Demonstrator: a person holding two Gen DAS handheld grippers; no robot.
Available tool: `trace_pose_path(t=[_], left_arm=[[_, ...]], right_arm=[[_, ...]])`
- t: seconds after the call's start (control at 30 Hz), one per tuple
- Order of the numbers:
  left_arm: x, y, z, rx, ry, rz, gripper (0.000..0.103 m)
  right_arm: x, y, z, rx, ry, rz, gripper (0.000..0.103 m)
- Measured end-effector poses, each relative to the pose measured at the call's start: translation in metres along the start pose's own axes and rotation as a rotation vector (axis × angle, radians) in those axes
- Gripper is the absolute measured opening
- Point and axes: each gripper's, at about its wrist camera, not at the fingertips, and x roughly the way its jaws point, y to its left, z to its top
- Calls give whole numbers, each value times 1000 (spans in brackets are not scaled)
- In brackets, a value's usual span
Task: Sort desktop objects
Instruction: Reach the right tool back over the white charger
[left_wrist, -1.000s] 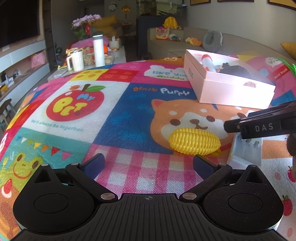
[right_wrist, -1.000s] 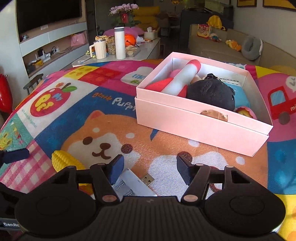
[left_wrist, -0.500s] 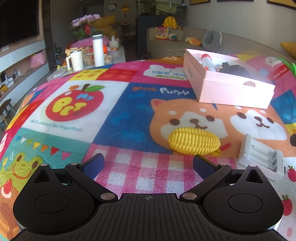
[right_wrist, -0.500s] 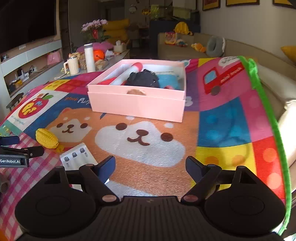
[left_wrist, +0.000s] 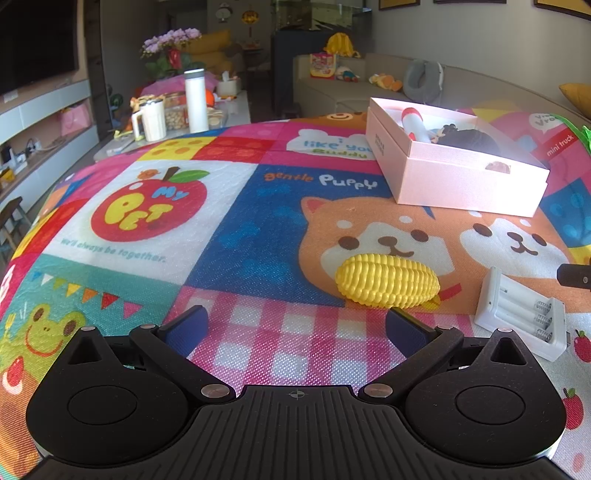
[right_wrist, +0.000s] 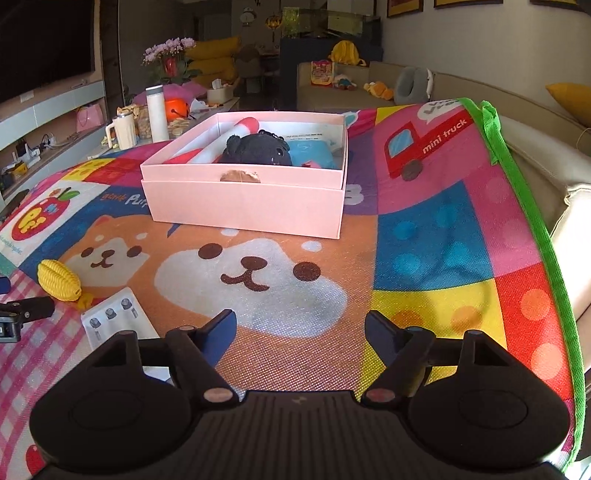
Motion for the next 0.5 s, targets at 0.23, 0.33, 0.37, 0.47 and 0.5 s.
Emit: trace_pose_path(t=[0.23, 0.33, 0.37, 0.47, 0.5], left_arm=[[0, 0, 0, -1, -1, -3, 103], [0, 1, 0, 0, -1, -2, 103], [0, 0, 0, -1, -1, -4, 103], [0, 1, 0, -2, -2, -6, 103], [0, 0, 0, 0, -2, -5, 103]], right_arm=[[-47, 7, -27, -51, -29, 146, 88], [-45, 25, -35, -113, 9, 167, 88], [-42, 30, -36, -134, 17, 162, 88], [-34, 37, -36, -179, 30, 120, 88], [-32, 35, -34, -180, 24, 102, 90]])
